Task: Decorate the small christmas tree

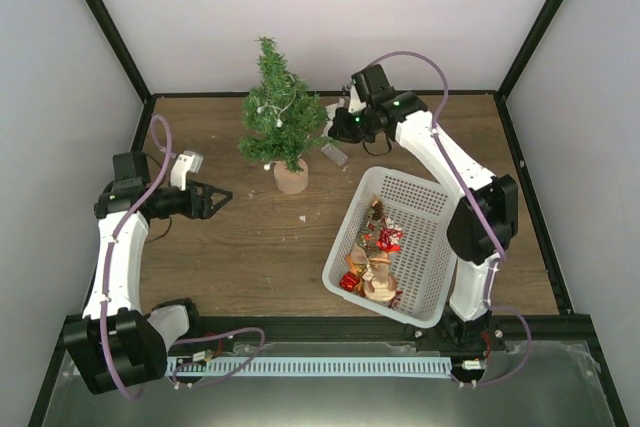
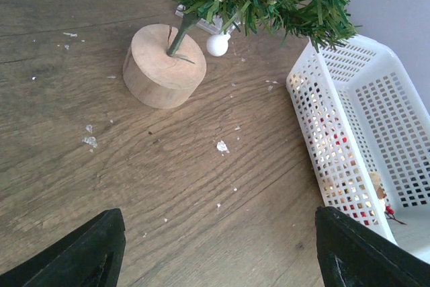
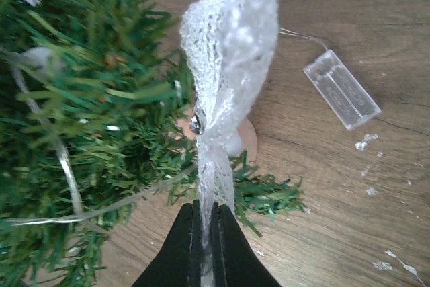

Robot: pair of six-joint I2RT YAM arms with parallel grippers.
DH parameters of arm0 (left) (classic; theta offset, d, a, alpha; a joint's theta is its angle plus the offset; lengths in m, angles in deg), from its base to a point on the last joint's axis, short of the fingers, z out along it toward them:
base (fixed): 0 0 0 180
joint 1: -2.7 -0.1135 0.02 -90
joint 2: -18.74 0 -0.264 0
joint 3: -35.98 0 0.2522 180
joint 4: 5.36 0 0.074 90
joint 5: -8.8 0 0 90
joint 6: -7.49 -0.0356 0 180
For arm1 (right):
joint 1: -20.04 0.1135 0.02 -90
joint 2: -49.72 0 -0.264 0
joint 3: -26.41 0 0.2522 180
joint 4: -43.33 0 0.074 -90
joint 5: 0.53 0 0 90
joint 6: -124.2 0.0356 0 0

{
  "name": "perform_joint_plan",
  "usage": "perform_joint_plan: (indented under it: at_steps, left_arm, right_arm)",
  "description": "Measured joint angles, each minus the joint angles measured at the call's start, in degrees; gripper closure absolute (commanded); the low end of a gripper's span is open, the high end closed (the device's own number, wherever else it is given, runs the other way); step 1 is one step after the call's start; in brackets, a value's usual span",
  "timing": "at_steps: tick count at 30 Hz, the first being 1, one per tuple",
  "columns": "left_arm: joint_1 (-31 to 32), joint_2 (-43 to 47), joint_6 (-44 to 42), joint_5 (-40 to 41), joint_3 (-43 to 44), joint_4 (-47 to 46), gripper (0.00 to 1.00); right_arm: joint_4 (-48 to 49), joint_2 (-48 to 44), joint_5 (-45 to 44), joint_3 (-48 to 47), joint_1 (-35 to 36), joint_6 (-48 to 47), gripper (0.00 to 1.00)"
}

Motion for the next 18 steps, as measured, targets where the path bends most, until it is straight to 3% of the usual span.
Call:
perform_joint_plan:
  at_steps: [18]
  left_arm:
    - [0.0, 0.4, 0.1, 0.0, -0.3, -0.8, 0.22]
  right_arm:
    - [-0.3, 3.6, 6.1, -4.2, 0.9, 0.2, 0.99]
